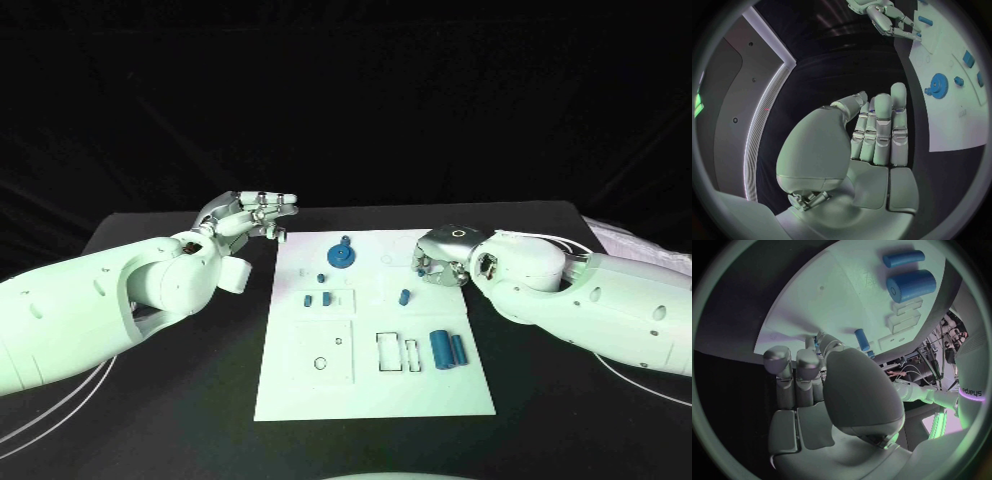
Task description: Assemble the parts on the task board
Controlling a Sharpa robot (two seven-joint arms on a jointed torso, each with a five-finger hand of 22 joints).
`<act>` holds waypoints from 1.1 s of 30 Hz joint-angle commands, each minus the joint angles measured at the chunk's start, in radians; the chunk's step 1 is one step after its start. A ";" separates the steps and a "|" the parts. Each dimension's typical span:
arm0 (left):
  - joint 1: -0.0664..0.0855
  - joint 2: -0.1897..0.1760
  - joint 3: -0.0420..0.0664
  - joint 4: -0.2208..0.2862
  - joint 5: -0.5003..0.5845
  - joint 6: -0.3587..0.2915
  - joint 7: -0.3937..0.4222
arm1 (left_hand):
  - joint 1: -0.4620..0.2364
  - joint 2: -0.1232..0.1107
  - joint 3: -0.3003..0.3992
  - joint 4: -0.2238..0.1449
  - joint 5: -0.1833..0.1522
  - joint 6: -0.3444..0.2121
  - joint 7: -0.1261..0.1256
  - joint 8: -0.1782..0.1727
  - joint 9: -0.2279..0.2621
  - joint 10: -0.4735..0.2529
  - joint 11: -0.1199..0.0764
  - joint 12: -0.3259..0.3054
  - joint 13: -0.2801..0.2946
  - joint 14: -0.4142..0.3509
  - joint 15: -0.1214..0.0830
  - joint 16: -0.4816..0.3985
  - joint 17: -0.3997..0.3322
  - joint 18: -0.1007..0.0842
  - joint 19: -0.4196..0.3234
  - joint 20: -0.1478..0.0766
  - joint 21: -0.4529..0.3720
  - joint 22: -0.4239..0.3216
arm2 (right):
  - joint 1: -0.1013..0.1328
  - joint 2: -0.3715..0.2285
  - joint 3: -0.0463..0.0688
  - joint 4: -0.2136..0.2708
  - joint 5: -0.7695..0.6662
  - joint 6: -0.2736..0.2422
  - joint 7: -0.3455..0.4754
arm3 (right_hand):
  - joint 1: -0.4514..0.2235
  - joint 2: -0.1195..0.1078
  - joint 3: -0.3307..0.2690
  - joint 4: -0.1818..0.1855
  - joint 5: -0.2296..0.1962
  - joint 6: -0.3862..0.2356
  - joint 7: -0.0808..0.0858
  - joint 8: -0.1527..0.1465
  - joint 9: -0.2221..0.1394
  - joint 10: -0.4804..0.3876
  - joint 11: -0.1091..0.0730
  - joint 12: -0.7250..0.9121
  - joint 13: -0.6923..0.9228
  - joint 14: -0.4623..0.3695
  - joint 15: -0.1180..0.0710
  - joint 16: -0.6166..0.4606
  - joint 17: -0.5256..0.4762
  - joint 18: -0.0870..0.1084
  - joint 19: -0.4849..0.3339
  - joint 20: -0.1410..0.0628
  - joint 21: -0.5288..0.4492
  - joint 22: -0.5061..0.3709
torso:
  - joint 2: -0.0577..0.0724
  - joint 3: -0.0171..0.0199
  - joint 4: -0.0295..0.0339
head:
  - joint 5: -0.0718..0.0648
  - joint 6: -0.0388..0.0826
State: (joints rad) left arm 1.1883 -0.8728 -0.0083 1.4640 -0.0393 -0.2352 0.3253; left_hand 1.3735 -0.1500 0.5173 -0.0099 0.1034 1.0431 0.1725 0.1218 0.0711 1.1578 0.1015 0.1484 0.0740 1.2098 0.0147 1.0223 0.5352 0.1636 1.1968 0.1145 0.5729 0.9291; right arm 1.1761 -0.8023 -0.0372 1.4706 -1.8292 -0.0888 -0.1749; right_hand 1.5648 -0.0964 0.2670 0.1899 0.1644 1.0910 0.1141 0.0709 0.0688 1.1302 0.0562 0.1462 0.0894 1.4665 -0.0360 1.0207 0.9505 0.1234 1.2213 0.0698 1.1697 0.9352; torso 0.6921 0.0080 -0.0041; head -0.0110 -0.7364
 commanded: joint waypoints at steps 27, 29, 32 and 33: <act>0.000 0.001 0.000 0.006 0.019 0.017 -0.011 | 0.016 0.009 -0.012 -0.009 0.003 -0.003 0.008 0.004 -0.003 -0.011 0.003 0.011 0.001 -0.009 0.001 -0.006 -0.007 0.020 -0.002 -0.001 -0.008 -0.006 | -0.008 -0.005 0.002 0.017 0.018 -0.066 -0.002 | -0.063 0.032 0.134 -0.072 -0.100 0.084 -0.003 0.012 0.014 0.104 -0.007 -0.031 -0.025 0.029 -0.004 0.052 0.047 -0.012 0.050 -0.005 0.073 0.097 | -0.001 0.0001 -0.0006 | -0.002 -0.009; 0.000 0.001 0.000 0.005 0.019 0.017 -0.013 | 0.017 0.009 -0.013 -0.011 0.003 -0.004 0.009 0.004 -0.003 -0.012 0.004 0.011 0.000 -0.009 0.001 -0.007 -0.009 0.019 -0.002 -0.001 -0.009 -0.006 | -0.006 -0.014 0.005 0.030 0.029 -0.079 -0.007 | -0.069 0.031 0.135 -0.072 -0.105 0.085 -0.003 0.012 0.015 0.106 -0.007 -0.033 -0.025 0.030 -0.004 0.055 0.049 -0.012 0.052 -0.004 0.076 0.100 | -0.002 0.0000 -0.0009 | -0.003 -0.009; 0.000 0.000 -0.001 0.005 0.019 0.017 -0.015 | 0.018 0.009 -0.014 -0.012 0.003 -0.004 0.009 0.004 -0.004 -0.013 0.004 0.011 0.000 -0.010 0.001 -0.007 -0.010 0.019 -0.002 -0.001 -0.009 -0.006 | -0.003 -0.024 0.009 0.045 0.039 -0.090 -0.012 | -0.076 0.031 0.135 -0.071 -0.108 0.086 -0.003 0.012 0.015 0.107 -0.007 -0.035 -0.025 0.030 -0.004 0.057 0.050 -0.012 0.053 -0.004 0.077 0.102 | -0.001 0.0000 -0.0010 | -0.003 -0.008; 0.000 0.000 -0.001 0.004 0.019 0.017 -0.015 | 0.019 0.010 -0.014 -0.013 0.003 -0.005 0.009 0.004 -0.004 -0.014 0.004 0.012 0.000 -0.010 0.002 -0.007 -0.010 0.019 -0.002 -0.001 -0.010 -0.006 | -0.001 -0.029 0.011 0.052 0.042 -0.094 -0.014 | -0.078 0.030 0.134 -0.071 -0.109 0.086 -0.004 0.012 0.015 0.108 -0.007 -0.036 -0.025 0.030 -0.004 0.057 0.050 -0.013 0.053 -0.003 0.078 0.103 | -0.001 0.0000 -0.0011 | -0.004 -0.007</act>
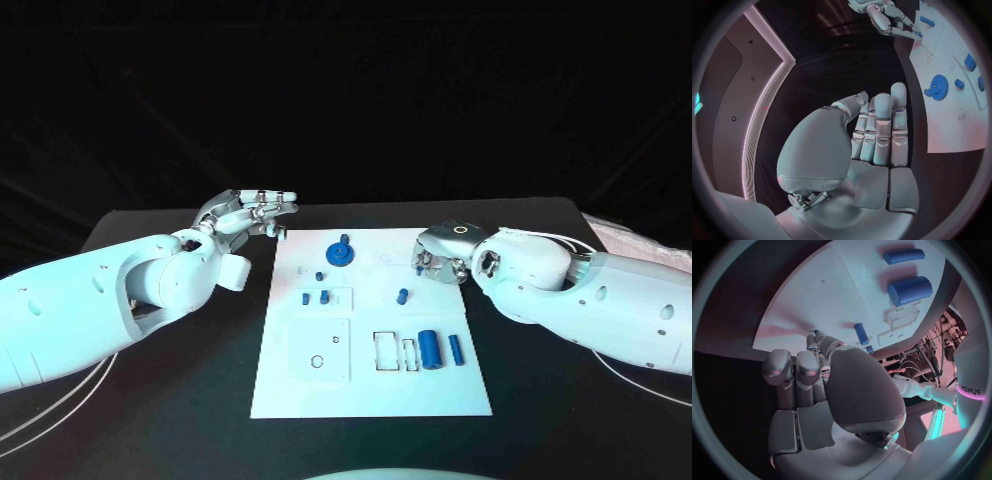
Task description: Assemble the parts on the task board
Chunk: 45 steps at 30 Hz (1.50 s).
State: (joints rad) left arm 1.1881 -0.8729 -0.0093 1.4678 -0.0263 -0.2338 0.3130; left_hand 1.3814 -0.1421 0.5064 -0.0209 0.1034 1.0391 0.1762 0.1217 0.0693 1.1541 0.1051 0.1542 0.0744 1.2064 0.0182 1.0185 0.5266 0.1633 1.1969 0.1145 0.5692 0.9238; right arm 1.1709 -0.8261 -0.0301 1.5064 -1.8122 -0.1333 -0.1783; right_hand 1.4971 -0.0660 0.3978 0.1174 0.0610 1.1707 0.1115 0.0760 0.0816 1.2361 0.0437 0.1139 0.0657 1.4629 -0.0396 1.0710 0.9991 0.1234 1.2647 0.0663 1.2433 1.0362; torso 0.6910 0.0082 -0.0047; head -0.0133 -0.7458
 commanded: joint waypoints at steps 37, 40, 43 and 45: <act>-0.008 0.012 -0.003 0.011 0.006 0.026 -0.011 | 0.015 0.003 -0.007 -0.008 0.004 -0.008 0.009 0.001 -0.003 -0.019 0.004 0.007 -0.002 -0.010 0.000 -0.005 -0.006 0.019 -0.002 0.000 -0.008 -0.003 | -0.070 0.119 0.008 0.160 0.131 -0.015 0.037 | -0.024 -0.001 0.014 -0.009 -0.004 0.003 0.007 0.000 0.003 0.001 0.012 -0.020 -0.002 0.032 0.013 0.014 0.003 -0.013 0.008 0.011 0.005 0.002 | 0.002 -0.0036 0.0014 | 0.046 -0.022; -0.009 0.012 -0.003 0.014 0.006 0.027 -0.011 | 0.015 0.003 -0.007 -0.008 0.004 -0.008 0.009 0.001 -0.003 -0.019 0.004 0.007 -0.002 -0.010 0.000 -0.005 -0.006 0.019 -0.002 0.000 -0.008 -0.003 | -0.085 0.139 0.005 0.147 0.128 -0.005 0.044 | -0.024 -0.001 0.016 -0.012 -0.004 0.002 0.009 -0.001 0.003 0.000 0.014 -0.021 -0.002 0.032 0.015 0.015 0.004 -0.013 0.008 0.012 0.006 0.003 | 0.002 -0.0030 0.0016 | 0.051 -0.025; -0.010 0.012 -0.003 0.016 0.006 0.028 -0.011 | 0.015 0.003 -0.007 -0.008 0.004 -0.008 0.009 0.001 -0.003 -0.019 0.004 0.007 -0.002 -0.010 0.000 -0.005 -0.006 0.019 -0.002 0.000 -0.009 -0.003 | -0.094 0.151 0.002 0.140 0.127 0.002 0.048 | -0.024 0.000 0.017 -0.013 -0.004 0.002 0.010 -0.001 0.003 0.000 0.015 -0.022 -0.002 0.032 0.015 0.015 0.004 -0.013 0.008 0.013 0.006 0.003 | 0.002 -0.0019 0.0005 | 0.055 -0.028; -0.010 0.012 -0.003 0.017 0.006 0.028 -0.012 | 0.015 0.004 -0.008 -0.009 0.004 -0.008 0.009 0.001 -0.003 -0.019 0.004 0.008 -0.002 -0.010 0.000 -0.005 -0.006 0.019 -0.002 0.000 -0.009 -0.003 | -0.098 0.156 0.001 0.136 0.126 0.005 0.051 | -0.026 0.000 0.017 -0.013 -0.004 0.001 0.011 -0.002 0.003 0.000 0.016 -0.023 -0.002 0.031 0.016 0.016 0.004 -0.013 0.008 0.013 0.006 0.003 | 0.002 -0.0014 0.0000 | 0.057 -0.030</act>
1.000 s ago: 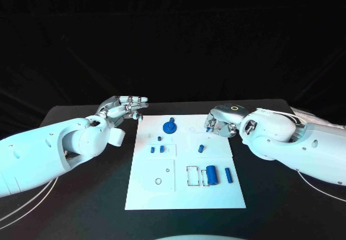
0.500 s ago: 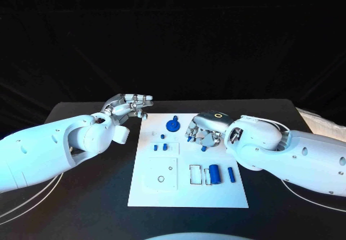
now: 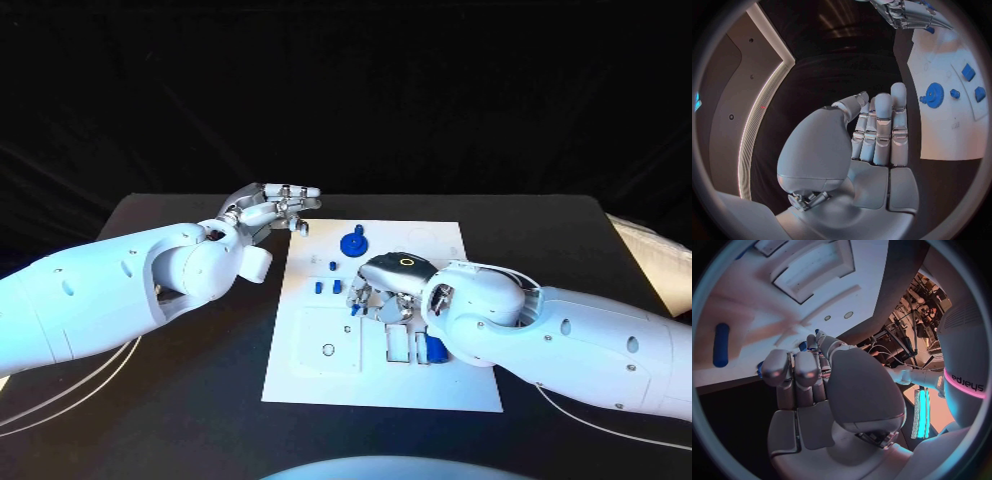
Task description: Assemble the parts on the task board
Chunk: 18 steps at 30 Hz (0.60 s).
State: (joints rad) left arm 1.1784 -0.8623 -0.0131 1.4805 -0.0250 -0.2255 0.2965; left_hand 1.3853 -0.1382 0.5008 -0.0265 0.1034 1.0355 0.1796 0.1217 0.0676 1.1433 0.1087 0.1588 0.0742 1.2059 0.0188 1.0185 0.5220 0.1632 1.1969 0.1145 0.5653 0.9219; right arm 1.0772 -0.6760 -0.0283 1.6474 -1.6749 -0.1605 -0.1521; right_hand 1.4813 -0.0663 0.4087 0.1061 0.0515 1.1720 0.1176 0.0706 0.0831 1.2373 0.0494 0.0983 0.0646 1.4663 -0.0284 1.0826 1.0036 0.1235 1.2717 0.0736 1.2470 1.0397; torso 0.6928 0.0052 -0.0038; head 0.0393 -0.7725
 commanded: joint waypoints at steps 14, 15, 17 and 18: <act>-0.001 0.002 0.000 0.004 0.005 0.026 -0.003 | 0.011 0.000 -0.002 -0.003 0.004 -0.005 0.006 0.001 -0.001 -0.009 0.000 0.003 -0.001 -0.010 -0.001 -0.005 -0.002 0.019 -0.002 0.000 -0.005 -0.001 | -0.012 0.018 -0.004 -0.006 0.004 0.053 0.031 | -0.019 0.000 0.005 -0.002 0.005 -0.001 0.007 0.002 0.001 -0.003 0.013 -0.011 -0.001 0.027 0.008 0.006 0.000 -0.013 0.000 0.009 0.003 0.000 | -0.001 0.0030 -0.0029 | 0.015 -0.013; -0.001 0.002 0.000 0.003 0.005 0.027 -0.004 | 0.011 0.000 -0.003 -0.004 0.005 -0.005 0.006 0.001 -0.001 -0.010 0.001 0.004 -0.001 -0.010 0.000 -0.005 -0.002 0.019 -0.003 0.000 -0.006 -0.001 | -0.012 0.018 -0.004 -0.006 0.004 0.054 0.031 | -0.019 0.000 0.005 -0.002 0.005 -0.001 0.007 0.002 0.001 -0.003 0.013 -0.011 -0.001 0.027 0.008 0.006 0.000 -0.013 0.000 0.009 0.003 0.000 | -0.001 0.0029 -0.0024 | 0.015 -0.013; -0.001 0.002 0.000 0.003 0.005 0.030 -0.006 | 0.011 0.000 -0.003 -0.004 0.005 -0.005 0.006 0.001 -0.001 -0.010 0.001 0.004 -0.001 -0.010 0.000 -0.005 -0.002 0.019 -0.003 0.000 -0.006 -0.001 | -0.012 0.018 -0.005 -0.006 0.004 0.057 0.031 | -0.019 0.000 0.005 -0.002 0.005 -0.001 0.007 0.002 0.001 -0.003 0.013 -0.011 -0.001 0.027 0.008 0.006 0.000 -0.013 0.000 0.009 0.003 0.000 | -0.001 0.0028 -0.0015 | 0.015 -0.014; -0.001 0.002 0.000 0.003 0.005 0.030 -0.007 | 0.011 0.000 -0.003 -0.004 0.005 -0.005 0.006 0.001 -0.001 -0.010 0.001 0.004 -0.001 -0.010 0.000 -0.005 -0.002 0.019 -0.003 0.000 -0.006 -0.001 | -0.012 0.019 -0.005 -0.006 0.003 0.059 0.031 | -0.020 -0.001 0.005 -0.003 0.005 -0.001 0.007 0.002 0.001 -0.004 0.013 -0.012 -0.001 0.027 0.008 0.006 0.000 -0.013 0.000 0.009 0.003 0.000 | -0.001 0.0029 -0.0017 | 0.016 -0.015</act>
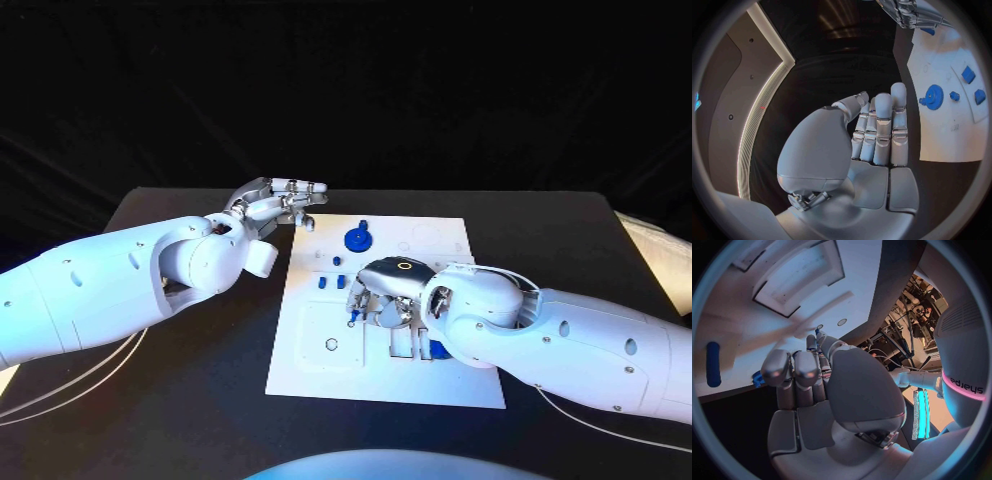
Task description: Assemble the parts on the task board
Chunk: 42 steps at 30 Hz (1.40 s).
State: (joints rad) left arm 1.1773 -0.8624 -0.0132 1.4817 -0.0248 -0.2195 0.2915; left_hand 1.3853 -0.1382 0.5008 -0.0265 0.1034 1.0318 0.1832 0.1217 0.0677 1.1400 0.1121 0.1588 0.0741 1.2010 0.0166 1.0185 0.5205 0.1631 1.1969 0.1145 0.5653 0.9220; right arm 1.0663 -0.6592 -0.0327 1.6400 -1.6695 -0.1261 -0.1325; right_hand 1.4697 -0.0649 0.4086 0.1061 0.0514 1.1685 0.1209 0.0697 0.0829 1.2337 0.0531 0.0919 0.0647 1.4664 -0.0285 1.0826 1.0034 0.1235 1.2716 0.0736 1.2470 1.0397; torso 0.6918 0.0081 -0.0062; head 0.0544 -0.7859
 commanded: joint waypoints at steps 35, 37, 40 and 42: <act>-0.001 0.000 0.000 0.001 0.005 0.029 -0.010 | 0.014 0.001 -0.004 -0.007 0.005 -0.003 0.003 0.001 -0.001 -0.008 -0.002 0.005 -0.002 -0.007 0.002 -0.006 -0.002 0.019 -0.003 0.000 -0.006 -0.002 | -0.003 0.028 -0.007 -0.013 -0.092 0.101 -0.031 | -0.021 -0.015 -0.002 -0.009 0.009 -0.001 0.006 0.001 0.001 -0.003 0.012 -0.012 -0.001 0.025 0.011 0.007 -0.002 -0.012 -0.003 0.013 0.002 -0.003 | 0.000 -0.0011 0.0012 | 0.005 -0.010; -0.001 0.000 0.000 0.001 0.005 0.029 -0.011 | 0.014 0.001 -0.004 -0.007 0.005 -0.003 0.003 0.001 -0.001 -0.008 -0.002 0.005 -0.002 -0.007 0.002 -0.006 -0.002 0.019 -0.003 0.000 -0.006 -0.002 | -0.003 0.027 -0.008 -0.013 -0.093 0.102 -0.033 | -0.038 -0.026 -0.012 -0.006 0.023 -0.007 0.009 -0.002 0.000 -0.012 0.015 -0.019 -0.002 0.024 0.014 0.007 -0.004 -0.011 -0.005 0.016 0.000 -0.005 | 0.000 -0.0009 0.0011 | 0.005 -0.010; -0.001 -0.001 0.000 0.000 0.005 0.029 -0.011 | 0.014 0.001 -0.004 -0.007 0.005 -0.003 0.003 0.001 -0.001 -0.008 -0.002 0.005 -0.002 -0.007 0.002 -0.006 -0.002 0.019 -0.003 0.000 -0.006 -0.002 | -0.003 0.026 -0.008 -0.013 -0.093 0.090 -0.037 | -0.071 -0.054 -0.037 0.005 0.039 -0.045 0.023 -0.010 -0.009 -0.043 0.027 -0.030 -0.003 0.020 0.024 0.002 -0.012 -0.010 -0.012 0.022 -0.006 -0.014 | -0.001 -0.0009 0.0009 | 0.005 -0.011; -0.001 -0.001 0.000 0.000 0.005 0.029 -0.011 | 0.014 0.001 -0.004 -0.007 0.005 -0.003 0.003 0.001 -0.001 -0.008 -0.002 0.005 -0.002 -0.007 0.002 -0.006 -0.002 0.019 -0.003 0.000 -0.006 -0.002 | -0.003 0.025 -0.008 -0.014 -0.092 0.073 -0.041 | -0.097 -0.078 -0.072 0.013 0.042 -0.107 0.034 -0.010 -0.019 -0.098 0.037 -0.026 -0.002 0.016 0.035 0.000 -0.016 -0.005 -0.030 0.033 -0.025 -0.040 | -0.001 -0.0010 0.0007 | 0.005 -0.011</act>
State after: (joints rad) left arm 1.1766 -0.8640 -0.0134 1.4804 -0.0246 -0.2092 0.2775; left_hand 1.3895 -0.1341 0.4981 -0.0293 0.1034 1.0319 0.1831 0.1217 0.0679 1.1364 0.1085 0.1588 0.0739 1.2008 0.0170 1.0185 0.5190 0.1631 1.1969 0.1145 0.5654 0.9209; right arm 1.0663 -0.6328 -0.0384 1.6295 -1.7382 -0.0653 -0.1494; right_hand 1.3822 -0.1415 0.3426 0.1162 0.0873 1.0761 0.1524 0.0631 0.0671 1.1506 0.0854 0.0698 0.0676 1.4669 0.0032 1.0840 0.9864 0.1234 1.2456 0.1065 1.2249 1.0021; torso 0.6914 0.0069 -0.0052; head 0.0599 -0.7963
